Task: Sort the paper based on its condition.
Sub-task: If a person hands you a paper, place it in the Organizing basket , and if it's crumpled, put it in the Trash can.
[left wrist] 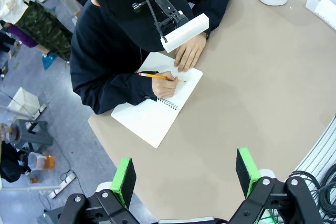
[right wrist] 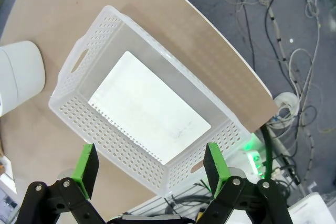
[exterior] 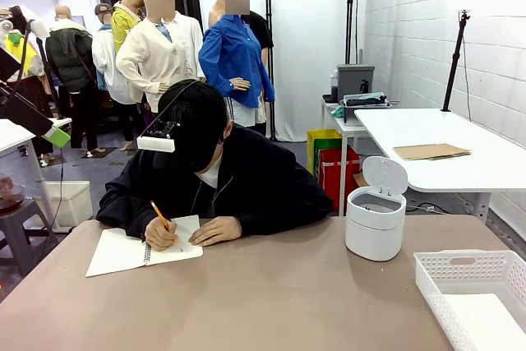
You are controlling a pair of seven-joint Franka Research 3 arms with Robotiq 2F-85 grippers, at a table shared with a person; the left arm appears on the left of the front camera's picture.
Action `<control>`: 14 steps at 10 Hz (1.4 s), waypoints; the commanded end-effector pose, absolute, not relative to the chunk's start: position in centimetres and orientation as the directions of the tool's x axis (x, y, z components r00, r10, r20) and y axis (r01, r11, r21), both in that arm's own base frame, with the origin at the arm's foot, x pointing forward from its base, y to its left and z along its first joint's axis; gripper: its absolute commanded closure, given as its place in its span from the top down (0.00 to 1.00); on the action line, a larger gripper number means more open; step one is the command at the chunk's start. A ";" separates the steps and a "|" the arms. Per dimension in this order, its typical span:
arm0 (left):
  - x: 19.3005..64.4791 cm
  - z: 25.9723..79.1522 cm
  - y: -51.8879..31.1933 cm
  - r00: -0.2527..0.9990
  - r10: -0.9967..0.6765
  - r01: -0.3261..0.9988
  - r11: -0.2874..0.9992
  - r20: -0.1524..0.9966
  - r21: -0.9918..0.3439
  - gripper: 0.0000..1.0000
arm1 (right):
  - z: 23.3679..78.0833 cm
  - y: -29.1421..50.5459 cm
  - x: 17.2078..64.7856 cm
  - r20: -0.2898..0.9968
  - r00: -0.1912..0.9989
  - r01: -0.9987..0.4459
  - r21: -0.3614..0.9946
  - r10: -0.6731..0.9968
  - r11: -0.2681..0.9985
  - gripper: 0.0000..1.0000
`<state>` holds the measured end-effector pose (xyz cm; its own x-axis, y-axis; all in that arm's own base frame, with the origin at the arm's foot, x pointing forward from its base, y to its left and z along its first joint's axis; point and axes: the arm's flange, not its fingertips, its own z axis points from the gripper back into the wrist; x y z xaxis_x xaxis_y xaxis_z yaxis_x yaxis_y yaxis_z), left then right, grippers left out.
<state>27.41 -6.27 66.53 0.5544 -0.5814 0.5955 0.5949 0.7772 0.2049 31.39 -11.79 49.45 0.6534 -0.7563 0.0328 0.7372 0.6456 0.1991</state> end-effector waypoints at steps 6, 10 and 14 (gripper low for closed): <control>27.3 66.6 -6.2 0.557 -0.583 0.600 0.775 0.591 0.199 1.00 | 54.2 -7.5 26.2 0.130 0.775 0.589 0.207 -0.619 0.781 1.00; 27.3 66.6 -6.2 0.557 -0.583 0.600 0.775 0.591 0.199 1.00 | 59.8 -2.6 24.8 0.323 0.879 0.314 0.162 -0.351 0.935 1.00; 27.3 66.6 -6.2 0.557 -0.583 0.600 0.775 0.591 0.199 1.00 | 64.3 2.8 28.2 0.349 0.935 -0.107 0.122 0.058 0.987 1.00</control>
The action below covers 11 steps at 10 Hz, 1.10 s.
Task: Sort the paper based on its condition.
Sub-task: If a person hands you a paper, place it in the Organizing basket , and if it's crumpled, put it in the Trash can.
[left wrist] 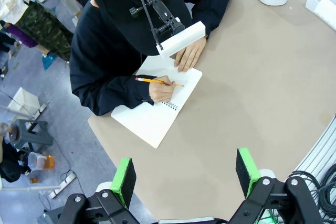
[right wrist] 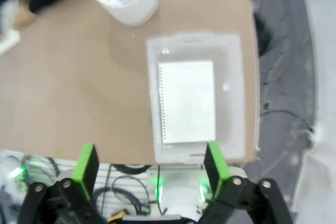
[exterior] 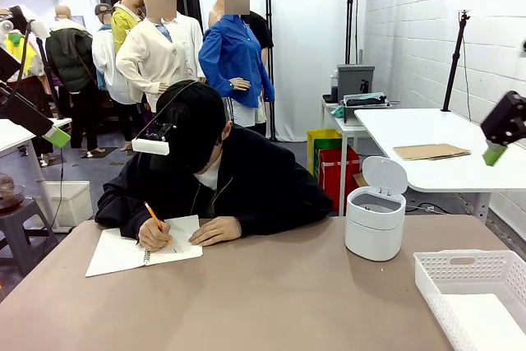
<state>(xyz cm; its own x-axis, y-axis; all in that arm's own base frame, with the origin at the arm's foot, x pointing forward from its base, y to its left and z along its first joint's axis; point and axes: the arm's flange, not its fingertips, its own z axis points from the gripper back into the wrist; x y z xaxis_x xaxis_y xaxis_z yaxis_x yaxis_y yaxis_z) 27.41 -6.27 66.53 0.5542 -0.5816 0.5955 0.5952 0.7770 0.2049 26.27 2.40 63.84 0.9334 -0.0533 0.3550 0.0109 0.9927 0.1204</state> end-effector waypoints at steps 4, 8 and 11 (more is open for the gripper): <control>27.3 66.6 -6.2 0.557 -0.583 0.600 0.775 0.591 0.199 1.00 | 65.2 11.0 31.8 0.563 0.798 -0.363 0.160 0.217 0.918 1.00; 27.3 66.6 -6.2 0.557 -0.583 0.600 0.775 0.591 0.199 1.00 | 64.9 11.6 33.3 0.608 0.776 -0.407 0.276 0.170 0.871 1.00; 27.3 66.6 -6.2 0.557 -0.583 0.600 0.775 0.591 0.199 1.00 | 66.4 14.5 32.1 0.665 0.704 -0.443 0.135 0.250 0.887 1.00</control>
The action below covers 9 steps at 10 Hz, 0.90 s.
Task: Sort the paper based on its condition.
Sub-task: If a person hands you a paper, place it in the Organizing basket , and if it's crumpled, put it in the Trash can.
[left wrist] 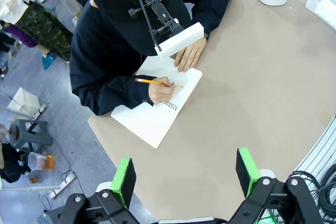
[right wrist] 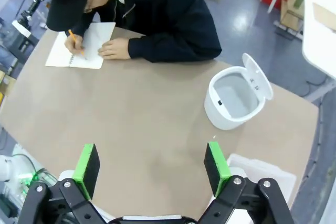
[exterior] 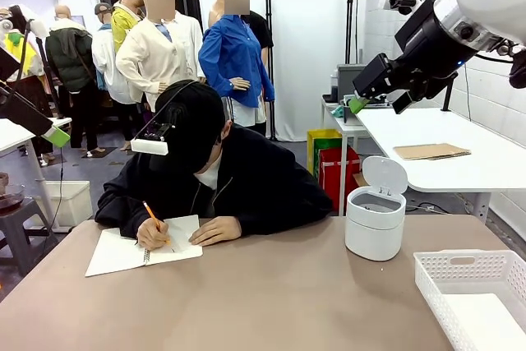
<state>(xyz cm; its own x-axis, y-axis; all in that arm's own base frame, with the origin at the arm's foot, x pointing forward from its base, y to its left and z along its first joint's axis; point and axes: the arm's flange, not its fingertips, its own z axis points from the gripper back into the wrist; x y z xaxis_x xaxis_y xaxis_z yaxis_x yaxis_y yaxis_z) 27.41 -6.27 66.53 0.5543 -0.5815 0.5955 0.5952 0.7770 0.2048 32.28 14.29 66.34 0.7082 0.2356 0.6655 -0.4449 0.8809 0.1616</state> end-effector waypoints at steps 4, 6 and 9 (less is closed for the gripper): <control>27.0 68.0 -8.3 0.536 -0.567 0.668 0.738 0.625 0.096 1.00 | 66.1 14.9 32.9 0.638 0.581 -0.647 -0.015 0.505 0.763 1.00; 27.6 68.2 -9.0 0.531 -0.561 0.663 0.742 0.635 0.100 1.00 | 66.8 16.5 33.6 0.646 0.487 -0.708 -0.101 0.588 0.698 1.00; 27.7 68.4 -9.5 0.527 -0.544 0.671 0.738 0.653 0.074 1.00 | 67.9 18.1 32.7 0.681 0.432 -0.732 -0.119 0.592 0.671 1.00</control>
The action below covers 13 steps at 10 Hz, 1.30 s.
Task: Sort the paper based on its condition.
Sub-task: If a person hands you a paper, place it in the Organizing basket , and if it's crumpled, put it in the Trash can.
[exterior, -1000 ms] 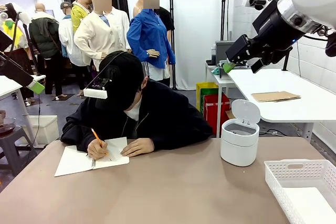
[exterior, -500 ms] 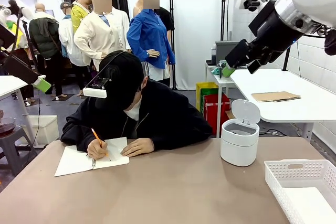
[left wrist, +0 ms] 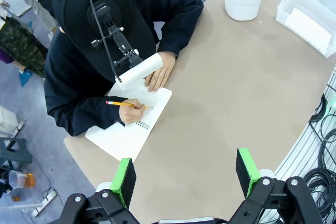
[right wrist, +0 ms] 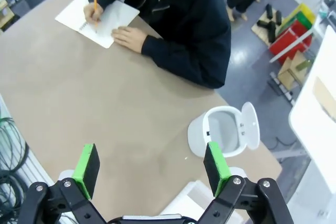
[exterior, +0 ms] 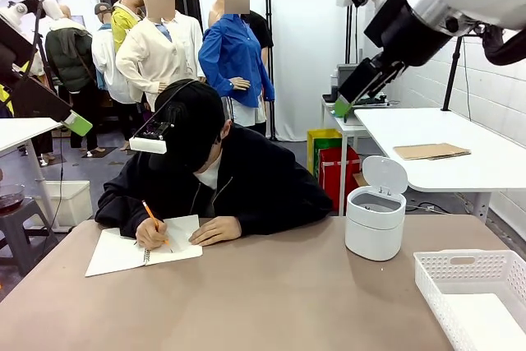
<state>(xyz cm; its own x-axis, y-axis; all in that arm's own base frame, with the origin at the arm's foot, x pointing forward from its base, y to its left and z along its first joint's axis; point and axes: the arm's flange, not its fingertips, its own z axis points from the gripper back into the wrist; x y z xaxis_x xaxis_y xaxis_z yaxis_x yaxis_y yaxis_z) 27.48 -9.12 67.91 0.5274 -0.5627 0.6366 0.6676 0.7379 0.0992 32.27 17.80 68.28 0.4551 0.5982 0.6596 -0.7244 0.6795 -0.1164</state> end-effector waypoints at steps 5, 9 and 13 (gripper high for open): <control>27.5 67.9 -9.1 0.527 -0.563 0.668 0.738 0.637 0.099 1.00 | 68.0 21.2 35.4 0.731 0.432 -0.748 -0.036 0.528 0.663 1.00; 27.5 67.9 -9.1 0.527 -0.563 0.668 0.738 0.637 0.099 1.00 | 67.9 22.4 36.3 0.751 0.431 -0.752 -0.008 0.501 0.659 1.00; 27.5 67.9 -9.1 0.527 -0.563 0.668 0.738 0.637 0.099 1.00 | 67.9 22.3 36.2 0.730 0.450 -0.745 -0.011 0.515 0.667 1.00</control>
<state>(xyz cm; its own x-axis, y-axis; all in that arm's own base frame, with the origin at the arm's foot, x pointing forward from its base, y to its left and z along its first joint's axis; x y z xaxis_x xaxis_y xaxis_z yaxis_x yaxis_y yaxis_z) 27.61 -9.18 67.93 0.5275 -0.5611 0.6379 0.6671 0.7385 0.0979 36.23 22.36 67.78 0.4535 0.5130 0.7288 -0.7448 0.6673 -0.0062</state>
